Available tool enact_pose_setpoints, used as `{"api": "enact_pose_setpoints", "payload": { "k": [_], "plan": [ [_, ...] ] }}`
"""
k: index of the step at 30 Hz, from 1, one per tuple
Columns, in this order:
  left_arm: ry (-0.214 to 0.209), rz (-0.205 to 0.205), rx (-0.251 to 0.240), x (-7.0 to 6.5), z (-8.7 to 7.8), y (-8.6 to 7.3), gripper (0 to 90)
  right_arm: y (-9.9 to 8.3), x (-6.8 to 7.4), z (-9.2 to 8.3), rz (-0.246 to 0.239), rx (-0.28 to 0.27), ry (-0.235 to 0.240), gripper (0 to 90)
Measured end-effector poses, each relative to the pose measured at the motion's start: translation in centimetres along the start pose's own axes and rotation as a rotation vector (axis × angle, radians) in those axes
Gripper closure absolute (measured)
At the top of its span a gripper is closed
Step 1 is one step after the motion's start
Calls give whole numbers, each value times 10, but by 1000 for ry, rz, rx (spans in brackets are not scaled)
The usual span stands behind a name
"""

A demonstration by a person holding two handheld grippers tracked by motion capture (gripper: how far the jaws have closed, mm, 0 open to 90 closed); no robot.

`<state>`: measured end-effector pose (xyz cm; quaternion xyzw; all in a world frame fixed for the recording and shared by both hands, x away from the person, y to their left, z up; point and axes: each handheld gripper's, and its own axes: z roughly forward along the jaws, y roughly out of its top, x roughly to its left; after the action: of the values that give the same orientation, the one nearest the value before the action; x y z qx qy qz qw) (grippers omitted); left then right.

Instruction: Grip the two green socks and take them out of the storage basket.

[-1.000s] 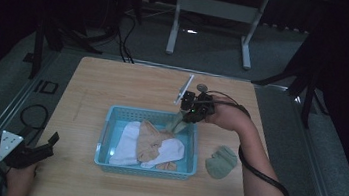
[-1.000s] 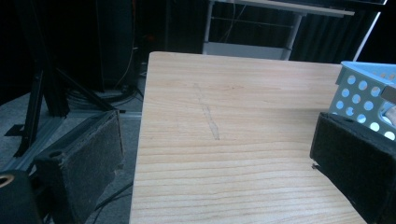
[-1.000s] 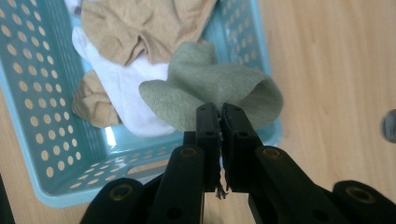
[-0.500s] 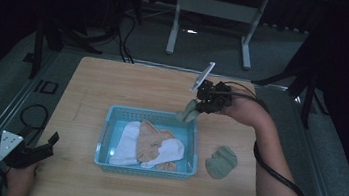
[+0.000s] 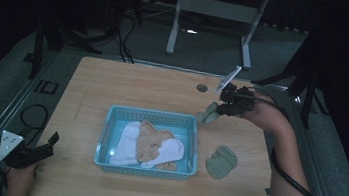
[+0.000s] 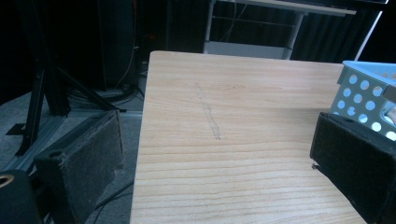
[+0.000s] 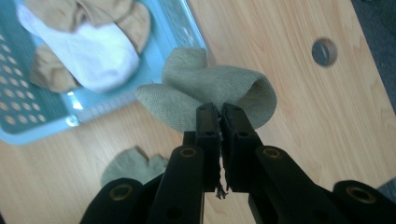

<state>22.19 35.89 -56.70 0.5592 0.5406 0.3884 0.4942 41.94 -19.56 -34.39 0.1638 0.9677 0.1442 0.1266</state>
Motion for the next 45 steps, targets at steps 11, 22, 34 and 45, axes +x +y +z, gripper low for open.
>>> {"api": "enact_pose_setpoints", "payload": {
  "k": [11,22,34,45],
  "plan": [
    [0,2,1,0,0,0,25,-42,-14,27,100,1,9,859],
    [0,1,0,0,0,0,25,-71,-14,81,179,2,21,858],
    [0,2,2,0,0,0,26,-88,-8,126,233,23,62,855],
    [-2,1,1,0,0,0,25,-92,-14,137,279,22,49,722]
  ]
}}
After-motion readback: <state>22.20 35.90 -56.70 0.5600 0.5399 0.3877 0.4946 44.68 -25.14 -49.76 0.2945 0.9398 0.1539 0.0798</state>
